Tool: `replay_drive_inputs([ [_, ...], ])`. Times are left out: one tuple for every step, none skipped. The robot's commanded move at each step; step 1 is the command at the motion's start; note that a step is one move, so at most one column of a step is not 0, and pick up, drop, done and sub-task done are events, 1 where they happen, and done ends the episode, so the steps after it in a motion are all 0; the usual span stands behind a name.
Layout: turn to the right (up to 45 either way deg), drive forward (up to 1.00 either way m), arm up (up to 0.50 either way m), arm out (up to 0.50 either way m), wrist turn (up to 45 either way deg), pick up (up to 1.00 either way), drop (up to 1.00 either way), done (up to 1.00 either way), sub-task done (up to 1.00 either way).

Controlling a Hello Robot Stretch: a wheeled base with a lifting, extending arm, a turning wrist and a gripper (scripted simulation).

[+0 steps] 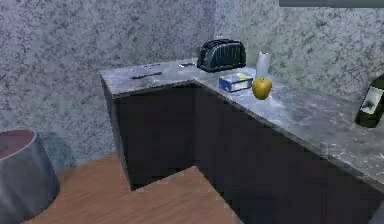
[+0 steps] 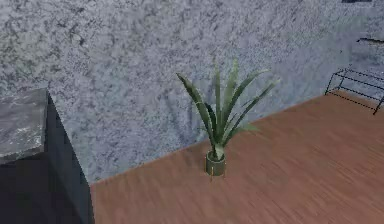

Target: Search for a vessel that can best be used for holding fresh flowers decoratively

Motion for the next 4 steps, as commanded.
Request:
replay_drive_inputs([
  [-45.0,0.00,0.00,0.00,0.0,0.00,0.00,0.00,0.00],
  [-45.0,0.00,0.00,0.00,0.0,0.00,0.00,0.00,0.00],
  [-39.0,0.00,0.00,0.00,0.0,0.00,0.00,0.00,0.00],
  [0.0,1.00,0.00,0.00,0.0,0.00,0.00,0.00,0.00],
])
